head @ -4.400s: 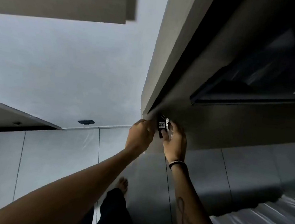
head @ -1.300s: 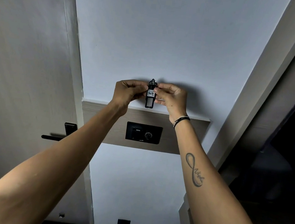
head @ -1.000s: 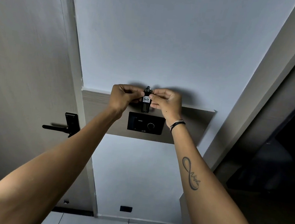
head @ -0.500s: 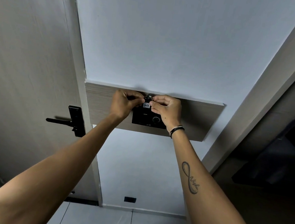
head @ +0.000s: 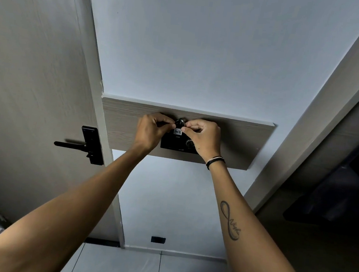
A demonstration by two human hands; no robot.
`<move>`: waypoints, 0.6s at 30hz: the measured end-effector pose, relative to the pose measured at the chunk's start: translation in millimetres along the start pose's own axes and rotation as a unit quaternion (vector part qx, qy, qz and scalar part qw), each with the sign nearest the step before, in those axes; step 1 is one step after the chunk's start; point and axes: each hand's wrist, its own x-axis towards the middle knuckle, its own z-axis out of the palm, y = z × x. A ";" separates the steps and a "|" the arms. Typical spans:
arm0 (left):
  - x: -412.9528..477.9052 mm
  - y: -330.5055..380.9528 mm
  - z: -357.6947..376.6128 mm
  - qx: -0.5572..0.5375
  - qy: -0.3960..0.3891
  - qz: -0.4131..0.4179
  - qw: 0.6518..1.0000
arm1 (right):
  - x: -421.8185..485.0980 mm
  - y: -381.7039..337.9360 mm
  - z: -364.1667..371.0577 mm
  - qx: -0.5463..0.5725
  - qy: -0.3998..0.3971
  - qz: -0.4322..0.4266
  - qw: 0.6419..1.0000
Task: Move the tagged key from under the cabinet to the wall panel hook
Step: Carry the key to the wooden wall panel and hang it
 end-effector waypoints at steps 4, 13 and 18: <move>-1.4 -0.1 0.6 0.046 0.016 0.031 0.998 | 1.7 -2.9 -3.2 -0.052 -0.014 -0.012 0.998; -9.7 -7.6 8.1 0.096 0.033 0.105 0.989 | -5.7 -4.7 -4.0 -0.094 -0.030 -0.020 0.995; -8.0 -8.6 7.7 0.117 0.039 0.125 0.984 | -5.0 -4.1 -2.1 -0.099 -0.030 -0.013 0.995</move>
